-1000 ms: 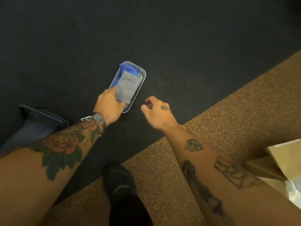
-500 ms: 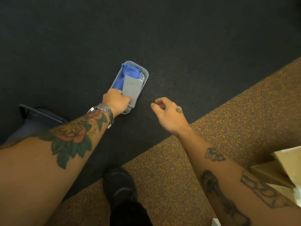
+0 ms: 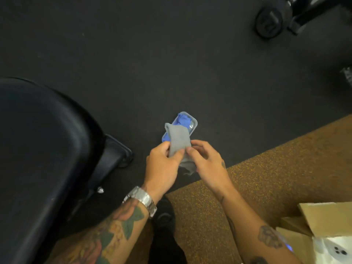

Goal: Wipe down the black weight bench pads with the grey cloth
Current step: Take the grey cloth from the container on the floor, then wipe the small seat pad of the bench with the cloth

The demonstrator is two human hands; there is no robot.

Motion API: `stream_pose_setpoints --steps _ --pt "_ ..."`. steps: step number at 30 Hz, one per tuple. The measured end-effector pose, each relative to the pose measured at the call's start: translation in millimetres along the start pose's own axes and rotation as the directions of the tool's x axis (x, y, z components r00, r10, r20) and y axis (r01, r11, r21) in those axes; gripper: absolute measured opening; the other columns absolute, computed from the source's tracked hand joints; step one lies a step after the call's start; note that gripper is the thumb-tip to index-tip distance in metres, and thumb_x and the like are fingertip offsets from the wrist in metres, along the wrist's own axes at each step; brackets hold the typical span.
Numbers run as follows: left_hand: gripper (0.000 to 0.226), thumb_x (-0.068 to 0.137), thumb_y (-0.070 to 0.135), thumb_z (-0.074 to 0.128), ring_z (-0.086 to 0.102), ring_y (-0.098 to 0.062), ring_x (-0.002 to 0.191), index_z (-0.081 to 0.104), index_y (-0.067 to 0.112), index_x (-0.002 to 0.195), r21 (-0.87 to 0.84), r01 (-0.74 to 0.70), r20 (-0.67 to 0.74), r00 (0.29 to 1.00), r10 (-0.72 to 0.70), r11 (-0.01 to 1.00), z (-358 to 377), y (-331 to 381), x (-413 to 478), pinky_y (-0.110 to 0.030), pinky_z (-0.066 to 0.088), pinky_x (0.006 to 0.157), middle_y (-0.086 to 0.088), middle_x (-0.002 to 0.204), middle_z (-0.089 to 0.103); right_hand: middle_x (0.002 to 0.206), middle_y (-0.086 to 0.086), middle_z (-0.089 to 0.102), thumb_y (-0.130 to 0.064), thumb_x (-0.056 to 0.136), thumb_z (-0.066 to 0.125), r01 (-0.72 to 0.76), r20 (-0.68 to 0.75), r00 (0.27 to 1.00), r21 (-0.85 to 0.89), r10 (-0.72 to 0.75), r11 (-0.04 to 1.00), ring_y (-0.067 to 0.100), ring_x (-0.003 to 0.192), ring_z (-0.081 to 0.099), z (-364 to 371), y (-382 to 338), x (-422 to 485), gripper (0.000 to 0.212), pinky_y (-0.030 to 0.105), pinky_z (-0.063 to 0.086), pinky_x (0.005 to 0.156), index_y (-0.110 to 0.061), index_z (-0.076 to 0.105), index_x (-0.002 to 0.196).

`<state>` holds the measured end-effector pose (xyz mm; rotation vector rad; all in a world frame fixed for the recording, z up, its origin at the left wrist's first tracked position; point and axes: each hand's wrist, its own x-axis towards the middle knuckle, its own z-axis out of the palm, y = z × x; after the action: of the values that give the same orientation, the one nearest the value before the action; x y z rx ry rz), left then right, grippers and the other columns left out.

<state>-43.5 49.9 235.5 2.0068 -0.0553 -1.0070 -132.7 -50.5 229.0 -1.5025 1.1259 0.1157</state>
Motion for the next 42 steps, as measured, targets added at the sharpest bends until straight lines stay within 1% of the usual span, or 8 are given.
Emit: stream_pose_setpoints --steps 7,16,19,23,26,29,34,42 --pt "0.017 0.089 0.02 0.066 0.056 0.004 0.054 0.063 0.031 0.075 0.015 -0.256 -0.011 0.967 0.256 0.967 -106 80 -123 -0.007 0.038 0.051 0.019 0.057 0.058 0.126 -0.012 0.061 -0.039 0.081 0.073 0.164 0.156 0.967 0.235 -0.204 0.958 -0.002 0.107 0.064 33 -135 -98 0.058 0.02 0.056 0.081 -0.042 0.051 0.134" --pt "0.027 0.088 0.041 0.064 0.064 0.002 0.101 0.07 0.027 0.11 0.214 -0.407 -0.116 0.892 0.436 0.888 -251 39 -169 -0.023 0.051 0.09 0.016 0.106 0.072 0.124 -0.025 0.054 -0.014 0.09 0.06 0.567 0.224 0.81 -0.058 -0.543 0.822 -0.012 0.106 0.054 110 -235 -140 0.057 0.018 0.047 0.087 -0.052 0.048 0.131" --pt "0.038 0.084 0.048 0.057 0.062 -0.008 0.112 0.07 0.026 0.113 0.454 -0.28 -0.304 0.844 0.443 0.846 -303 -11 -173 -0.03 0.046 0.101 0.012 0.114 0.071 0.13 -0.029 0.049 -0.021 0.089 0.059 0.624 0.269 0.776 -0.192 -0.571 0.758 -0.016 0.112 0.047 143 -247 -139 0.06 0.001 0.037 0.086 -0.051 0.043 0.139" --pt "0.043 0.086 0.041 0.065 0.047 -0.024 0.134 0.067 0.021 0.123 0.637 0.041 -0.468 0.814 0.343 0.77 -354 -83 -201 -0.043 0.04 0.107 0.0 0.133 0.063 0.163 -0.013 0.013 -0.042 0.093 0.051 0.681 0.437 0.727 -0.556 -0.529 0.477 0.015 0.15 0.009 208 -232 -128 0.068 0.043 0.008 0.121 -0.049 0.018 0.151" --pt "0.053 0.086 0.041 0.067 0.034 -0.026 0.144 0.059 0.02 0.134 0.678 0.172 -0.496 0.824 0.273 0.714 -370 -122 -224 -0.047 0.034 0.111 -0.005 0.147 0.051 0.167 -0.003 -0.01 -0.064 0.095 0.033 0.659 0.523 0.682 -0.743 -0.511 0.118 0.025 0.151 -0.018 262 -197 -123 0.069 0.055 -0.014 0.118 -0.043 0.006 0.156" --pt "0.06 0.088 0.044 0.062 0.025 -0.024 0.149 0.05 0.02 0.142 0.665 0.214 -0.509 0.831 0.225 0.716 -372 -154 -237 -0.046 0.028 0.116 -0.005 0.155 0.04 0.167 0.001 -0.006 -0.066 0.095 0.009 0.673 0.551 0.634 -0.739 -0.543 0.035 0.029 0.152 -0.015 303 -173 -138 0.067 0.056 -0.013 0.116 -0.038 0.01 0.157" --pt "0.057 0.091 0.049 0.052 0.035 -0.029 0.144 0.056 0.016 0.137 0.615 0.252 -0.578 0.788 0.21 0.747 -350 -193 -256 -0.049 0.036 0.113 -0.011 0.149 0.048 0.162 0.0 0.03 -0.04 0.101 0.025 0.851 0.813 0.247 -0.442 -0.528 -0.283 0.028 0.15 0.022 318 -113 -192 0.056 0.053 0.016 0.119 -0.031 0.025 0.156" --pt "0.069 0.093 0.055 0.023 0.028 -0.028 0.148 0.047 0.017 0.145 0.537 0.223 -0.655 0.718 0.235 0.813 -324 -216 -255 -0.047 0.023 0.118 -0.011 0.156 0.04 0.166 -0.002 0.011 -0.051 0.103 0.025 0.826 0.749 0.353 -0.531 -0.56 -0.189 0.019 0.154 0.001 228 -82 -185 0.055 0.044 0.009 0.12 -0.035 0.026 0.155"
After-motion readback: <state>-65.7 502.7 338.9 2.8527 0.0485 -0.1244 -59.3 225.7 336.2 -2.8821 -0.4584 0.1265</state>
